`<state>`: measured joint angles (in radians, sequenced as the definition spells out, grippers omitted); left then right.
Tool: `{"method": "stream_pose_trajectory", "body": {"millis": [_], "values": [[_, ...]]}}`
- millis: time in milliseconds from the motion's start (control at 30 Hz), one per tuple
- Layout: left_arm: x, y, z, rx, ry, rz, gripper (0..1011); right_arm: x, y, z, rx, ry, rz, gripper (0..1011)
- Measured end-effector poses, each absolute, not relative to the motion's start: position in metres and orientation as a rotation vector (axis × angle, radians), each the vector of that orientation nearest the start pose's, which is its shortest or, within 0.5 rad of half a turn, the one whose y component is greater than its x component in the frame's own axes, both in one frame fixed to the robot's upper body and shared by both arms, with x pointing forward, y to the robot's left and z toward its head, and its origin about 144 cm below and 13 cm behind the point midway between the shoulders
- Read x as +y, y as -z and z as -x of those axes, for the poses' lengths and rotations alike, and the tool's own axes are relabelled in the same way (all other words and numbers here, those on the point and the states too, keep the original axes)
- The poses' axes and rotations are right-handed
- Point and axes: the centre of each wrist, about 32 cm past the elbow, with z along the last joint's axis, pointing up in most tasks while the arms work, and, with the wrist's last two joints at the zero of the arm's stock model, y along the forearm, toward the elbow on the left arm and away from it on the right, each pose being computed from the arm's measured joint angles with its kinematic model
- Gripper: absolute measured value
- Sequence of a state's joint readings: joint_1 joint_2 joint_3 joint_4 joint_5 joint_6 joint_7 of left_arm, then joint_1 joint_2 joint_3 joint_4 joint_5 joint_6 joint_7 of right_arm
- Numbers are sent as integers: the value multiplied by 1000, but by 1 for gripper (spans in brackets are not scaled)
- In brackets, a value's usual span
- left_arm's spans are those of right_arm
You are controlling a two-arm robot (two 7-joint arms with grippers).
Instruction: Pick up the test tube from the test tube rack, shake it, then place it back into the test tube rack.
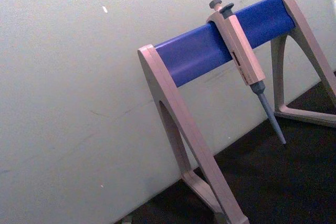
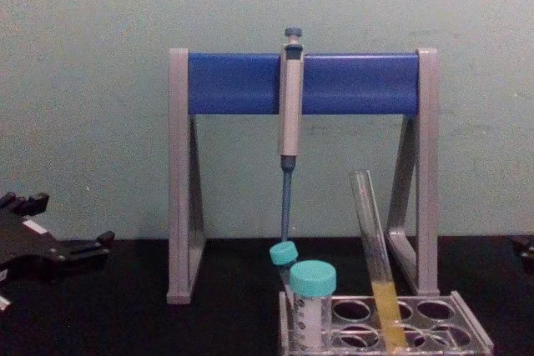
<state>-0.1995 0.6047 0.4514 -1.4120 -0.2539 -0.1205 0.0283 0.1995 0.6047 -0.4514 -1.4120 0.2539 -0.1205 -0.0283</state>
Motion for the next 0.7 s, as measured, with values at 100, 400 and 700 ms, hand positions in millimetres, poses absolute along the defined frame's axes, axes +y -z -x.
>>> {"method": "stream_pose_trajectory", "body": {"millis": [100, 400, 700], "values": [[310, -1140, -489, -285, -1248, -304, 1001, -310, -1140, -489, -285, 1248, 305, 1000], [310, -1140, -489, -285, -1248, -305, 1001, -310, -1140, -489, -285, 1248, 304, 1000], [310, -1140, -489, -285, -1248, -304, 1001, -310, -1140, -489, -285, 1248, 304, 1000]]}}
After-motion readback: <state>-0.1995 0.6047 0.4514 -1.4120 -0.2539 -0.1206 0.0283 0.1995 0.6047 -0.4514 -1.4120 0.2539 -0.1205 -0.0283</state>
